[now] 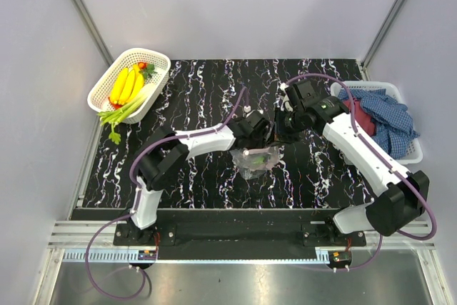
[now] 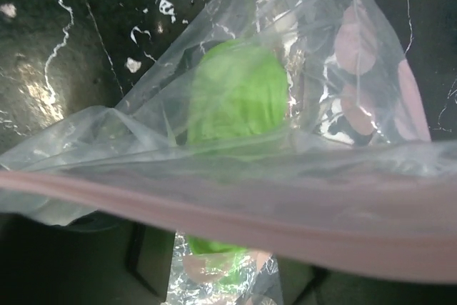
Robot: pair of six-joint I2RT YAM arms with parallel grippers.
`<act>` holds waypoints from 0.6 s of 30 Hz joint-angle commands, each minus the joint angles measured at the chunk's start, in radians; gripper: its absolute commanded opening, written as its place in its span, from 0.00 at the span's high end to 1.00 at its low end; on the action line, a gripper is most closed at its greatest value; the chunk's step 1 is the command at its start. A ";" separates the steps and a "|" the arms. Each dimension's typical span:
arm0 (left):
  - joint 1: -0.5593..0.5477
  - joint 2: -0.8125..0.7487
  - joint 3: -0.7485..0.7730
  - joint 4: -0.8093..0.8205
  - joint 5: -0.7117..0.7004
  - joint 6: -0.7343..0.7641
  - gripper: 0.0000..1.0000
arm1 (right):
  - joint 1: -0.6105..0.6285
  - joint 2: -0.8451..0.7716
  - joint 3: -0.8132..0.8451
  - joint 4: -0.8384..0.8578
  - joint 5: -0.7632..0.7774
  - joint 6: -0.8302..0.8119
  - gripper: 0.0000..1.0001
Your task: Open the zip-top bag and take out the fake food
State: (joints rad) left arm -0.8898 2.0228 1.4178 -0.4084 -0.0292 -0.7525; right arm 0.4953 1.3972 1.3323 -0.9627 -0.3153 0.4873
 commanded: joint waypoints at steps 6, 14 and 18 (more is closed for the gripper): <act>0.012 -0.120 0.085 -0.093 -0.061 0.160 0.91 | -0.003 -0.052 0.010 -0.007 0.038 -0.056 1.00; 0.011 -0.257 0.129 -0.151 -0.046 0.228 1.00 | -0.003 -0.049 0.044 -0.010 0.050 -0.076 1.00; 0.002 -0.297 0.096 -0.205 -0.031 0.317 1.00 | -0.006 -0.033 0.125 -0.044 0.134 -0.078 1.00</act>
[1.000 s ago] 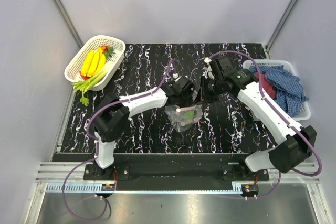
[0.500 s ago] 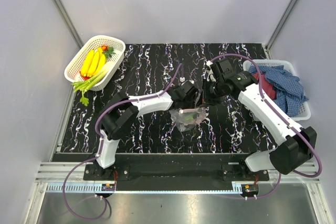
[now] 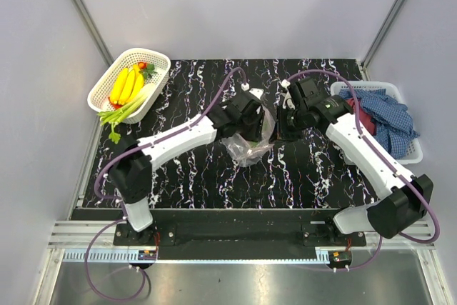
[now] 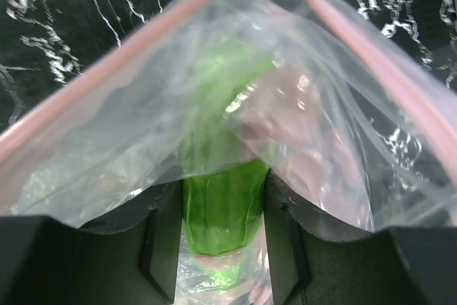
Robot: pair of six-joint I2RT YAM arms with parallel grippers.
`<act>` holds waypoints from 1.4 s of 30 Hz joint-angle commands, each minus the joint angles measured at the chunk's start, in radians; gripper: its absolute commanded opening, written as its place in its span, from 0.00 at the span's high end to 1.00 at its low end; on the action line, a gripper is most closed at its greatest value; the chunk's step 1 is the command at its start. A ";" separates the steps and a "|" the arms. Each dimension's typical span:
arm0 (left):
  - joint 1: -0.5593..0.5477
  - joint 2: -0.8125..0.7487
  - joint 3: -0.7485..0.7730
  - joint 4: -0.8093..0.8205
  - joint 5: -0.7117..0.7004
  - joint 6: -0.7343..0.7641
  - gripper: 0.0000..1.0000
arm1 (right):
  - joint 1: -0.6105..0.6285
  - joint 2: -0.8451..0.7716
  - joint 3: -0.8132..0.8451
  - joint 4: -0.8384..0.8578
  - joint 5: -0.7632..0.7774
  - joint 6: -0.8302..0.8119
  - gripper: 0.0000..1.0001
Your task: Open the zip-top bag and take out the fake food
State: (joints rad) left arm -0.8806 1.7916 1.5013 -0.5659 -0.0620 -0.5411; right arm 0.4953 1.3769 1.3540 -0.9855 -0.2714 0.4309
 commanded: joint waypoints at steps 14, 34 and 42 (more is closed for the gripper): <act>-0.066 -0.144 -0.131 -0.126 0.053 0.254 1.00 | -0.047 0.145 0.330 -0.085 0.084 -0.092 1.00; 0.031 -0.497 -0.343 0.341 0.188 0.125 1.00 | -0.047 -0.021 0.074 -0.009 -0.063 -0.046 1.00; 0.061 -0.393 -0.190 0.169 0.289 0.224 1.00 | -0.047 -0.013 0.183 -0.033 0.038 -0.060 1.00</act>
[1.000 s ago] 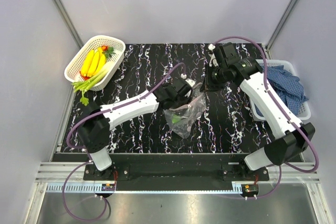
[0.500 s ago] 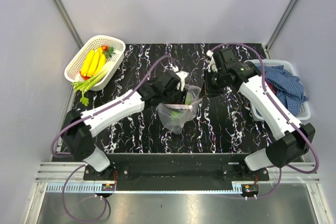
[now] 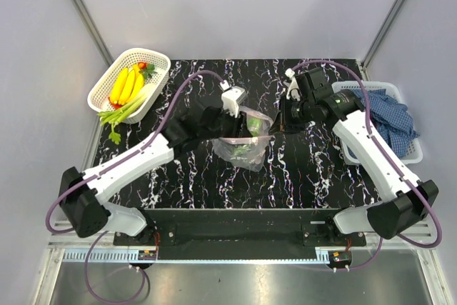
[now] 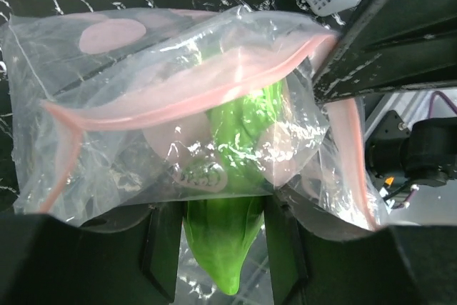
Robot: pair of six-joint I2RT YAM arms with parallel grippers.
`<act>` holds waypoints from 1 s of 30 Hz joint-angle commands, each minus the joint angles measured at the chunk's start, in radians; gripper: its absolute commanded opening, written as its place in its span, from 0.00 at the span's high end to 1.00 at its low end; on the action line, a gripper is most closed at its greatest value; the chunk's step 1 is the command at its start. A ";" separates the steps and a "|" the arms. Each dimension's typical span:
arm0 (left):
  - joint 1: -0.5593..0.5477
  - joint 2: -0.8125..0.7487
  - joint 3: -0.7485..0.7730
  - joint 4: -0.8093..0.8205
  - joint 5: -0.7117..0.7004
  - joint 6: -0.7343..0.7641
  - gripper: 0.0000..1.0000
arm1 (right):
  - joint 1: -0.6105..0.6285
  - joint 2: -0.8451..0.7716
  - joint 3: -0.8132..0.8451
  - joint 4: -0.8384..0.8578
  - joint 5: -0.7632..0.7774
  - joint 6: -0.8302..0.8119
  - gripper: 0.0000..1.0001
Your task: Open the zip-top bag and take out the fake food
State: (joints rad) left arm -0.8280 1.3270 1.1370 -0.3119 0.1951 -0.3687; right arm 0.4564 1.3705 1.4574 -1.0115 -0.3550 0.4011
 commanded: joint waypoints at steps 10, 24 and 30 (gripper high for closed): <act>-0.002 0.159 0.184 -0.338 0.041 -0.110 1.00 | -0.010 0.139 0.270 -0.053 0.272 -0.162 1.00; 0.056 0.258 0.493 -0.613 -0.192 -0.435 1.00 | 0.016 0.118 0.236 0.011 0.068 -0.214 1.00; 0.081 0.396 0.595 -0.605 -0.298 -0.499 1.00 | 0.039 0.050 0.221 0.017 0.036 -0.156 1.00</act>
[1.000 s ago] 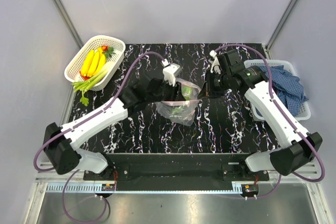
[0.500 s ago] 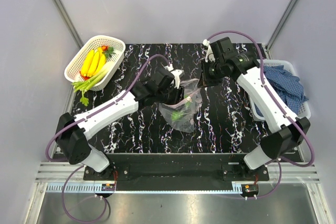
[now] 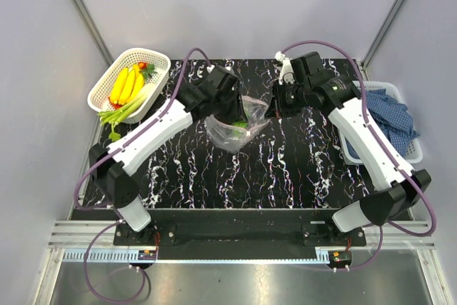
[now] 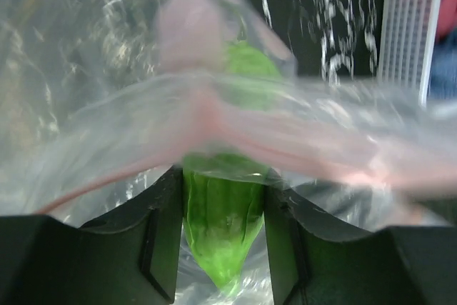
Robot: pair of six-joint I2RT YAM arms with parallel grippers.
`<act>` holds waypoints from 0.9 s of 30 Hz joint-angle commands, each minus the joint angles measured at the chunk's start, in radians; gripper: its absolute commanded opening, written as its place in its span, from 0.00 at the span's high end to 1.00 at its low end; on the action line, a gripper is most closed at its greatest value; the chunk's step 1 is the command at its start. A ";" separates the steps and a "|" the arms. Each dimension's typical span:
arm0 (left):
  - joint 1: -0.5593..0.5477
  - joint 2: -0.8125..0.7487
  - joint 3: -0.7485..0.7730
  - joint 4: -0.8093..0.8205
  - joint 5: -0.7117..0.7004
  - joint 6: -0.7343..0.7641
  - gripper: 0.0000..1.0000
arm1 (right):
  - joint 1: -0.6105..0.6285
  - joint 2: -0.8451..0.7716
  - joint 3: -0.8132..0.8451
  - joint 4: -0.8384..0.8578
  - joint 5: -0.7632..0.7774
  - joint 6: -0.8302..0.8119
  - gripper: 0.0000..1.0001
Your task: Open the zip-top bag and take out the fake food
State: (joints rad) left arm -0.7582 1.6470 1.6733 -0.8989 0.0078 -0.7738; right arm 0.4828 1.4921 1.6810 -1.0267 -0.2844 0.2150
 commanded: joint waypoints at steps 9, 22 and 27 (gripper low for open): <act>0.042 0.013 0.039 -0.014 -0.156 -0.375 1.00 | 0.053 -0.125 -0.087 0.068 -0.091 0.006 1.00; 0.146 -0.094 -0.148 0.248 0.225 -0.588 1.00 | 0.112 -0.138 -0.196 0.122 -0.038 0.018 1.00; 0.169 -0.165 -0.276 0.501 0.523 -0.613 1.00 | 0.111 -0.132 -0.222 0.123 0.158 0.052 1.00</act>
State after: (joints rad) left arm -0.6052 1.5780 1.4582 -0.6746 0.2317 -1.3293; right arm 0.5926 1.3815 1.4620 -0.9234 -0.2886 0.2420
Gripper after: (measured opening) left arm 0.448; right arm 0.010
